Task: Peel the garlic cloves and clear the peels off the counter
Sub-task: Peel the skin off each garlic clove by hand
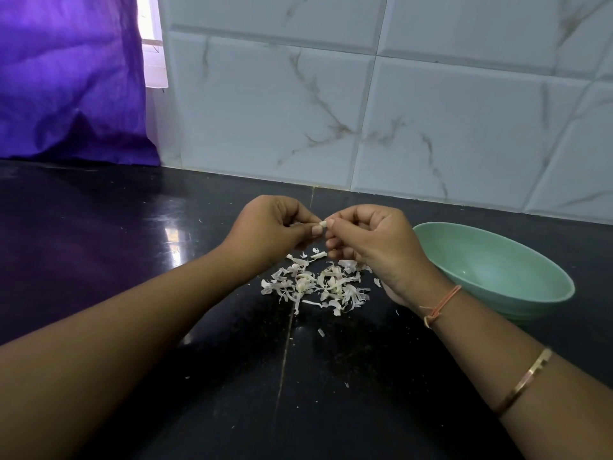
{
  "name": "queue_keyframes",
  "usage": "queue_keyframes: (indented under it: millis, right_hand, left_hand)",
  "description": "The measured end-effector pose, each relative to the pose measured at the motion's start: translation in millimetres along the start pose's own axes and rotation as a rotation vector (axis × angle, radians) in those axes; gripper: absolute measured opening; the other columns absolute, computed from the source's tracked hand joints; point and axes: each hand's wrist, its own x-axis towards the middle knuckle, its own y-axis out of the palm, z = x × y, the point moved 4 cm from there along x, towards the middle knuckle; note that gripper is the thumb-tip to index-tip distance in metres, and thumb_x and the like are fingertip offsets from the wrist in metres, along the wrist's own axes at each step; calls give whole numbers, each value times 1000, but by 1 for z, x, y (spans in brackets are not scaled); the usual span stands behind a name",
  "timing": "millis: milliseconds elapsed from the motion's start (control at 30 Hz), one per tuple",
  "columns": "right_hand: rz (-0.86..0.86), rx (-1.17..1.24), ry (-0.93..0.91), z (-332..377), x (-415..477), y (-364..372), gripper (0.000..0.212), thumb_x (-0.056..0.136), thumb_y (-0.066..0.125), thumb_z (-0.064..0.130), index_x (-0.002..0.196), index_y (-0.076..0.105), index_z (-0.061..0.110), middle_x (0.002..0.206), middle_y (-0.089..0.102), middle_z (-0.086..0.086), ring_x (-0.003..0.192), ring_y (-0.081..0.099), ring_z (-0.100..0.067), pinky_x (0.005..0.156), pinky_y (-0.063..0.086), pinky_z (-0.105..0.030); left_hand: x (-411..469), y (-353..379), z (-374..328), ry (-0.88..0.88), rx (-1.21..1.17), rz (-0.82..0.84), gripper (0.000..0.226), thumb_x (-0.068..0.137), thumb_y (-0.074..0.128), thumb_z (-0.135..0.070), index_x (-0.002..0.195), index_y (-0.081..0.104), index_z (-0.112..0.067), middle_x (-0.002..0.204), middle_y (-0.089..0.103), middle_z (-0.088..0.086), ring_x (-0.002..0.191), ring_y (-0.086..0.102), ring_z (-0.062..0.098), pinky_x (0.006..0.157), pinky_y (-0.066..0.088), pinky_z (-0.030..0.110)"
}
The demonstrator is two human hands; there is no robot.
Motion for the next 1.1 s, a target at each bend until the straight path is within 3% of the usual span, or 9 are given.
queue_keyframes:
  millis: [100,267,500,633,833,1000,1100]
  right_hand:
    - [-24,-35,-42,2,-1,0,10,86,60,-2,78,65,-1,58,62,-6,50,59,-9,53,53,-19]
    - [-49,10,-47,2,1,0,23,87,53,-7,70,65,3,53,61,-2,48,57,-6,51,51,-17]
    - [-21,64,24,1,1,1,21,88,53,0,74,67,4,61,64,-5,55,60,-9,57,55,-21]
    - [-35,-94,-67,2,-1,-1,6,84,64,5,79,67,7,67,67,-5,60,63,-11,62,57,-25]
    - [-132,-343,-199,5,0,-5,14,82,68,9,71,65,16,60,65,-1,56,62,-11,60,55,-31]
    - [-67,-68,-42,2,1,-4,16,84,63,0,70,61,6,59,60,-5,54,57,-13,55,53,-25]
    - [-22,101,67,0,2,-3,21,83,57,-6,66,58,5,57,58,-6,53,52,-16,51,48,-22]
  left_hand:
    - [-1,2,2,-44,-91,17,11,79,70,-7,71,67,-15,75,70,19,67,60,22,74,54,38]
    - [-3,9,5,-175,-366,88,6,80,64,0,76,66,-4,62,69,1,55,61,6,56,52,14]
    - [-2,9,8,-212,-395,39,9,80,65,-1,74,67,-6,59,68,1,53,60,6,55,53,15]
    - [-2,8,7,-144,-323,-10,4,78,69,-4,75,68,-7,63,69,1,57,61,7,61,53,19]
    - [-4,11,7,-172,-373,29,1,79,67,-4,79,67,-3,61,68,-1,55,61,4,56,52,15]
    - [-5,12,9,-226,-477,56,7,81,64,-3,74,64,-6,57,66,-3,52,60,2,56,53,14]
    - [-4,12,6,-172,-430,71,5,80,65,-2,76,65,-5,59,67,-2,55,61,5,57,52,14]
